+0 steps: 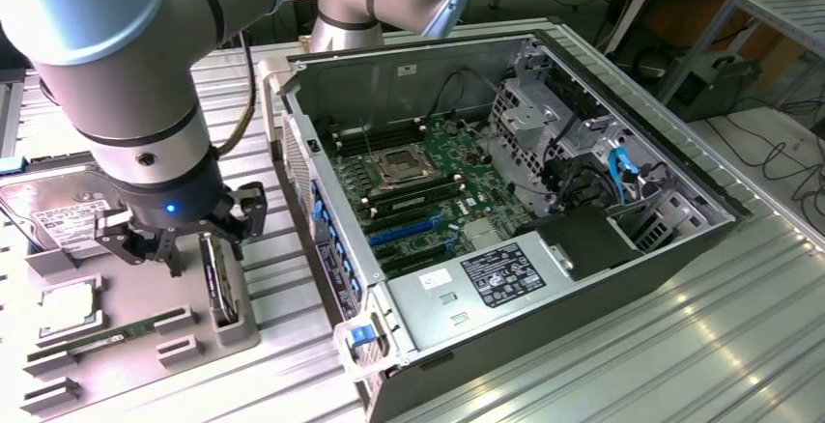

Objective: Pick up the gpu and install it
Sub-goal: 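Pick up the gpu and move the gpu toward the slot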

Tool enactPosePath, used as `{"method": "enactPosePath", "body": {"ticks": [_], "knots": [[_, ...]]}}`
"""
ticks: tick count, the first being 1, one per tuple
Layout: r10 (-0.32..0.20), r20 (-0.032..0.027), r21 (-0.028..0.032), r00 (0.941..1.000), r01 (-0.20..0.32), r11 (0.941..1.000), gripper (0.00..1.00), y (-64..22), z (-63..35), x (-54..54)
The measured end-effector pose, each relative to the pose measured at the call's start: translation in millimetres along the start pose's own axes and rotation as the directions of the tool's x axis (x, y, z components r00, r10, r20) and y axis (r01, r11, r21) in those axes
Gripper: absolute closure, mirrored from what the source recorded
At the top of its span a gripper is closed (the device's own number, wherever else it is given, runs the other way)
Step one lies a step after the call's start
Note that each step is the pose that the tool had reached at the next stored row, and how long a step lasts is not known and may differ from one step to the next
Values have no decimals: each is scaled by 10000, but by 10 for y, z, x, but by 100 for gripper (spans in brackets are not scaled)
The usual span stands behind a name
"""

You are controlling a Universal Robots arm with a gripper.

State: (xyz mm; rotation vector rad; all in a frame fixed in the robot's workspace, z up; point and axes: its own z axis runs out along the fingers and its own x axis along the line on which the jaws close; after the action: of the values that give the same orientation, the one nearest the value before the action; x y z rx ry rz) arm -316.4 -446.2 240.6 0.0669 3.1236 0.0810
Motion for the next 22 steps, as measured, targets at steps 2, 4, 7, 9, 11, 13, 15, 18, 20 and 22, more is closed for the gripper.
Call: {"method": "enactPosePath", "body": {"ticks": [2, 4, 7, 9, 11, 13, 15, 18, 20, 22], "knots": [[-108, -8, 0, 9999, 108, 9999, 34, -9, 24, 0], [-150, -10, -1, 9999, 150, 9999, 34, -15, 53, 3], [-156, -10, -1, 9999, 156, 9999, 34, -16, 88, 2], [-156, -11, -1, 9999, 156, 9999, 42, -14, 110, 2], [-154, -11, -1, 9999, 154, 9999, 49, -14, 137, 4], [-154, -11, -1, 9999, 154, 9999, 49, -16, 167, 4], [-153, -11, 0, 9999, 153, 9999, 49, -10, 183, 5], [-154, -11, -1, 9999, 154, 9999, 57, -10, 192, 4], [-154, -9, -2, 9999, 154, 9999, 57, -10, 202, 3], [-154, -10, -1, 9999, 154, 9999, 64, -11, 211, 3]]}}
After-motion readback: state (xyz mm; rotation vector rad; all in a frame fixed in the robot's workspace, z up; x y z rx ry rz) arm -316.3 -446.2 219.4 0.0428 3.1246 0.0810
